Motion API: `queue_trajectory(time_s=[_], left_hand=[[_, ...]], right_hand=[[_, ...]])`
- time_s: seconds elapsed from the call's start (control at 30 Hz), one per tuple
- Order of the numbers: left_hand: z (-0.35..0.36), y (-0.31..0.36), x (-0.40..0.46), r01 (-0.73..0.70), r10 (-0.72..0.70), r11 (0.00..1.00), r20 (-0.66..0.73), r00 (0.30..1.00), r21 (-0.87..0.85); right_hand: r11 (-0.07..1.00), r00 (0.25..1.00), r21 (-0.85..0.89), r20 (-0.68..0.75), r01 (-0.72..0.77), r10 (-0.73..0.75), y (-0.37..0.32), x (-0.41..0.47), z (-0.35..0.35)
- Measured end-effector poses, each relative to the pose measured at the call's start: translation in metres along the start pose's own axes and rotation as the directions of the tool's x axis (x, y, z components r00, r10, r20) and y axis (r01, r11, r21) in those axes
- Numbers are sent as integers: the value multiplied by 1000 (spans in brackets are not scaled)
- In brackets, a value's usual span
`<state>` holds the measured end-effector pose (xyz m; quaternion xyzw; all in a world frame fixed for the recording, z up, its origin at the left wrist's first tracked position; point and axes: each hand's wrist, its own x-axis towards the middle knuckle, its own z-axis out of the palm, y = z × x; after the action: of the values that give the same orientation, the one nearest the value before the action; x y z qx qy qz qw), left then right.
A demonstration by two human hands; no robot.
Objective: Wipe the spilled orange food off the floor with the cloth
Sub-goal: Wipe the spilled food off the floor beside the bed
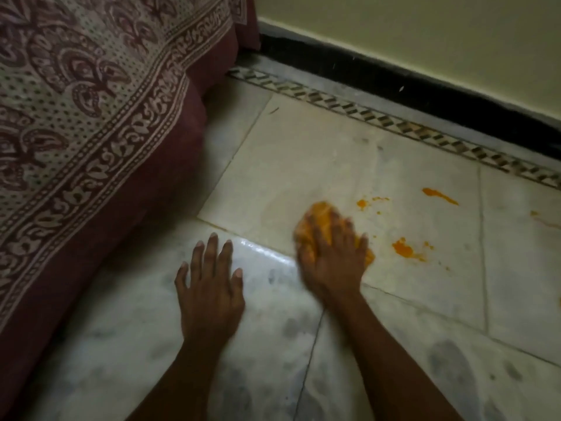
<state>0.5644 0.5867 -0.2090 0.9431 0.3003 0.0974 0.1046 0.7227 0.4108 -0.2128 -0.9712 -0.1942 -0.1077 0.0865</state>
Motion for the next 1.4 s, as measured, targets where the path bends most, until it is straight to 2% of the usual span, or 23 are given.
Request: queue_trajectory(time_s=[0.07,0.13,0.17,0.23,0.3,0.37,0.43,0.5,0.53,0.6,0.63,0.7,0.77,0.8,0.87,0.93,1.0,1.07,1.1,1.17,1.3,1.33,1.4], left_hand=[[3,1,-1,13,-13,1000,8,1000,18],[6,-2,-4,11,-12,1000,18,1000,28],[7,-4,-5,5,-5,999,17,1000,32],[7,-6,-3,0,-1,999,5,1000,44],[5,-7,-1,6,-6,999,-2,1000,51],[4,-7,-1,14,-14,998,3,1000,58],[2,-6,-1,8,-8,998,9,1000,55],[2,-4,-1,10,-11,999,12,1000,39],[2,-4,1,8,-8,1000,14,1000,29],[6,-5,-1,5,-5,1000,28,1000,22],[7,-7,-3,8,-9,1000,27,1000,23],[9,-9,-3,6,-7,1000,27,1000,27],[11,-9,-3,-6,4,999,55,998,36],[7,-9,-3,4,-6,999,56,998,42],[3,-8,0,3,-6,999,60,998,48],[-1,-7,1,-3,0,999,66,998,38],[-1,-6,3,-7,5,1000,65,998,22],[4,-6,1,-2,1,1000,73,997,11],[6,-7,0,-3,3,1000,72,997,4],[8,-10,-2,-9,9,1000,60,998,-2],[6,-12,1,-11,11,1000,52,999,-2],[6,-12,2,-7,8,1000,60,998,-7],[1,-10,0,-11,13,1000,68,998,-23]], right_hand=[[974,973,10,-32,-227,227,-24,37,16],[972,974,59,-1,-226,227,-63,68,31],[986,990,89,29,-143,141,-79,74,37],[984,985,91,71,152,-159,-90,68,39],[884,882,132,93,448,-461,-68,43,24],[793,786,129,110,596,-608,-26,10,8],[851,849,98,76,515,-523,24,0,1],[979,979,27,25,203,-203,47,25,6],[1000,1000,-6,8,-11,11,41,49,13],[950,951,22,-1,-310,310,5,94,32],[936,937,38,-11,-349,349,-18,109,42],[973,975,67,-22,-219,221,-56,113,51],[991,992,54,-1,126,-126,-70,81,47],[952,952,83,49,296,-301,-68,60,34],[893,886,127,123,432,-446,-38,18,10],[921,921,122,84,370,-381,-1,3,0],[994,994,39,33,106,-107,12,23,8],[984,984,9,9,-179,179,-9,61,22],[971,971,38,49,-238,236,-25,81,27],[979,978,80,111,-186,177,-56,102,37],[972,965,78,127,223,-231,-53,56,24],[967,959,80,128,243,-252,-39,35,17],[988,987,66,77,139,-144,-1,3,2]])
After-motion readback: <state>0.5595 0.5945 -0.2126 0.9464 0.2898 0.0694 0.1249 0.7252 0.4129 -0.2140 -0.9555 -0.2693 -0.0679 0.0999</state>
